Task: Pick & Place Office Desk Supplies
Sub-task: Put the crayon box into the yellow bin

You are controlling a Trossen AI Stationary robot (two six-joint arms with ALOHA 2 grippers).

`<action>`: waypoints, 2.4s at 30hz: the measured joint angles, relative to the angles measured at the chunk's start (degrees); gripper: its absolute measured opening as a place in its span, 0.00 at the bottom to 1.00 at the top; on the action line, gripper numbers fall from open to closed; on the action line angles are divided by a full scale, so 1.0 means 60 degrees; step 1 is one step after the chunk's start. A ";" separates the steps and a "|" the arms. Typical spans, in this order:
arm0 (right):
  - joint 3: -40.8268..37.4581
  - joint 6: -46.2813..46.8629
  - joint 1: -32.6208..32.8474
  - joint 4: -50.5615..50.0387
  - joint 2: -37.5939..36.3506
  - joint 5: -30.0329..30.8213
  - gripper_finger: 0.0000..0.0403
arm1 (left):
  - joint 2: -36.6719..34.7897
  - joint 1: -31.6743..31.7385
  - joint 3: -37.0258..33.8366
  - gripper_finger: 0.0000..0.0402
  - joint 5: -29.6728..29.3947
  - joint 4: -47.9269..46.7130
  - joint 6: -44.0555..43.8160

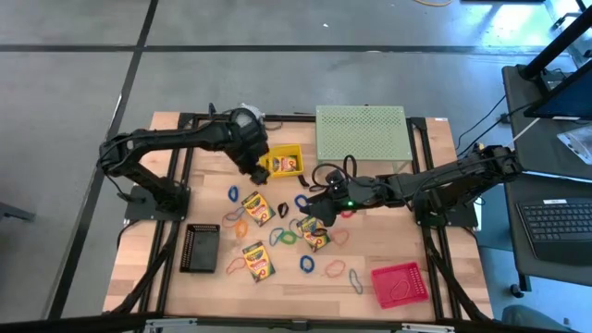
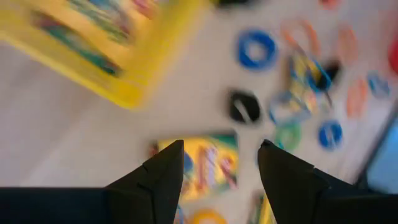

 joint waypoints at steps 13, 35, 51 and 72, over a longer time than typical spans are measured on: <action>-0.0004 0.0074 -0.0036 -0.0023 0.0000 -0.0260 0.79 | -0.0081 -0.1413 -0.0307 0.43 -0.2882 -0.1465 0.0461; -0.0004 0.0318 -0.0036 0.0150 0.0000 -0.0260 0.79 | 0.0021 -0.1326 -0.2481 0.40 -0.2783 0.0863 -0.0052; -0.0004 0.0336 -0.0036 0.0246 0.0000 -0.0483 0.79 | 0.0021 -0.1327 -0.2803 0.39 -0.2901 0.1762 0.0019; 0.0000 0.0447 -0.0036 0.0724 0.0000 -0.0484 0.79 | 0.0735 -0.1379 -0.3303 0.33 -0.2264 0.2723 -0.0055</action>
